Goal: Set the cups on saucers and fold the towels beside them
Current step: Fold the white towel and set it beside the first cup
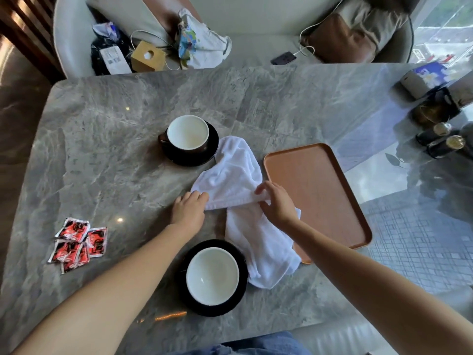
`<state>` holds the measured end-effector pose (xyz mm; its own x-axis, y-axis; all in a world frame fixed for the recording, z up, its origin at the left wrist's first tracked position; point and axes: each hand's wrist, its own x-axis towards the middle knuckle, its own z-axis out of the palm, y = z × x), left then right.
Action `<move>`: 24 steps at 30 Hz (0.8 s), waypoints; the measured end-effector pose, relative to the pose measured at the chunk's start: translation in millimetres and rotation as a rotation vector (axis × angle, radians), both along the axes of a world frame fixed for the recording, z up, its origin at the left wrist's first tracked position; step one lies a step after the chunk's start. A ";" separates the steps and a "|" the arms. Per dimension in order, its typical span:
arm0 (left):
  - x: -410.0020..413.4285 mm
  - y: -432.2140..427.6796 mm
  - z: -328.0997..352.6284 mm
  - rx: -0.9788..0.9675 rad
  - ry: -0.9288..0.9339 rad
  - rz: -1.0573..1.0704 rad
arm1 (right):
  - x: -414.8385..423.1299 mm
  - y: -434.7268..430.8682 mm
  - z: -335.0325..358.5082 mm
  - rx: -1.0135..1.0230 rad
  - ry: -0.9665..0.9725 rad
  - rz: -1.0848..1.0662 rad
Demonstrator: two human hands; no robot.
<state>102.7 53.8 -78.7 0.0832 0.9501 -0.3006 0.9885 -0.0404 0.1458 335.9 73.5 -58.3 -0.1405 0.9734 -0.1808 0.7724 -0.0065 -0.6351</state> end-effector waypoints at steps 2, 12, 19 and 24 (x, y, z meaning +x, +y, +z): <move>-0.6 1.7 1.2 0.002 -0.017 0.039 | -0.9 0.7 0.5 0.038 0.065 -0.017; -22.8 -38.7 23.0 0.049 -0.484 0.361 | -11.8 13.3 40.1 0.066 0.112 -0.066; -96.4 -18.9 82.9 0.214 -0.915 0.680 | -49.7 30.1 91.3 0.378 -0.151 0.254; -160.5 -7.7 142.2 0.406 -1.148 0.776 | -103.0 56.8 137.2 0.515 -0.168 0.323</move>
<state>-57.8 46.1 63.5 -0.4785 0.8689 -0.1269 0.1270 0.2115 0.9691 232.9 130.3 78.9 -0.4526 0.8545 0.2549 0.7735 0.5184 -0.3646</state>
